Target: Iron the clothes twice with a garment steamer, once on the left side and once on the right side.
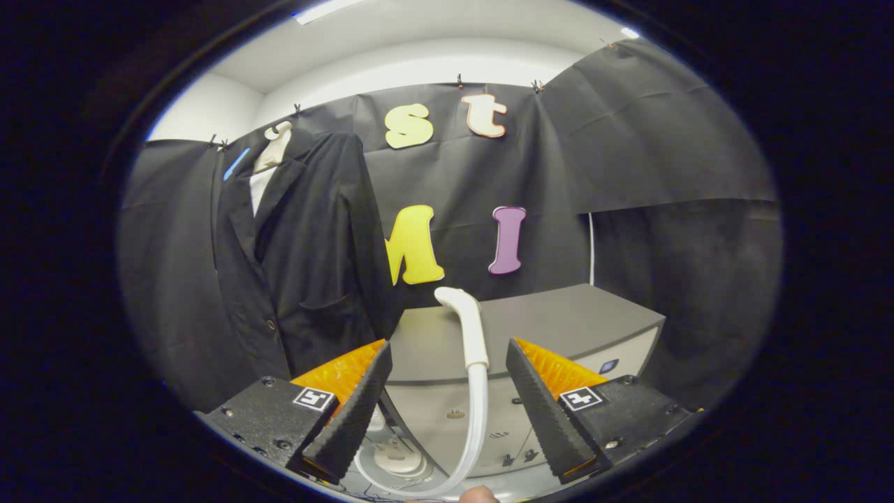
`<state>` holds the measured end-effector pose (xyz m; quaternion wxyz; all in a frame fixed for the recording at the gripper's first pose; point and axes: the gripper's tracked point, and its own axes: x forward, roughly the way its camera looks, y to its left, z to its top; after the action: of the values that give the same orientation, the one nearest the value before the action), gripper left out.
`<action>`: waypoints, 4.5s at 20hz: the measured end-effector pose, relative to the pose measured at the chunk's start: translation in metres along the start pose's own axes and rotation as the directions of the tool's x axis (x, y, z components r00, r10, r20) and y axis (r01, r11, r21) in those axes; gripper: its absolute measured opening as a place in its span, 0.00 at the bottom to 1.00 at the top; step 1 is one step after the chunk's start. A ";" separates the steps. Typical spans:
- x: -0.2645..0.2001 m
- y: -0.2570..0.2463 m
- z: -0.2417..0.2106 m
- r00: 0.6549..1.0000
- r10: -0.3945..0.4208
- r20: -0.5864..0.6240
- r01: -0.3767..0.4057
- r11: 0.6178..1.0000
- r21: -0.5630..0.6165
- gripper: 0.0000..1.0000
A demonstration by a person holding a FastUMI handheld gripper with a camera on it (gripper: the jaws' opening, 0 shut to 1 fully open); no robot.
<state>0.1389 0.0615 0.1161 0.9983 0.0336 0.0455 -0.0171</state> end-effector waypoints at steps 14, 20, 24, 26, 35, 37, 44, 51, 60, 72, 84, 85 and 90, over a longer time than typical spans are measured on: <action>0.173 -0.043 -0.027 0.898 -0.029 -0.440 0.010 0.999 -0.044 0.95; 0.187 -0.042 -0.048 0.824 -0.056 -0.563 0.025 0.998 -0.063 0.80; 0.197 -0.044 -0.062 0.787 -0.047 -0.615 0.029 0.999 -0.039 0.79; 0.200 -0.039 -0.069 0.788 -0.039 -0.614 0.036 0.999 -0.017 0.71; 0.193 -0.029 -0.074 0.807 -0.103 -0.581 0.093 0.995 -0.048 0.36; 0.180 -0.015 -0.076 0.814 -0.063 -0.578 0.090 0.996 0.019 0.35; 0.132 0.032 -0.068 0.878 0.044 -0.477 0.063 0.977 0.205 0.34; 0.066 0.074 -0.023 0.940 0.028 -0.339 0.068 0.961 0.267 0.34; 0.008 0.141 0.081 1.000 0.019 0.013 -0.022 0.984 0.178 0.34; 0.049 0.223 0.158 0.943 0.101 0.317 -0.119 0.992 0.038 0.34; 0.084 0.271 0.222 0.904 0.194 0.382 -0.194 0.980 -0.039 0.34; 0.086 0.274 0.222 0.905 0.196 0.377 -0.187 0.981 -0.061 0.34; 0.100 0.270 0.212 0.924 0.136 0.356 -0.118 0.990 -0.072 0.34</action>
<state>0.2670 0.3129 0.3353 0.9892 0.0081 -0.1401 0.0427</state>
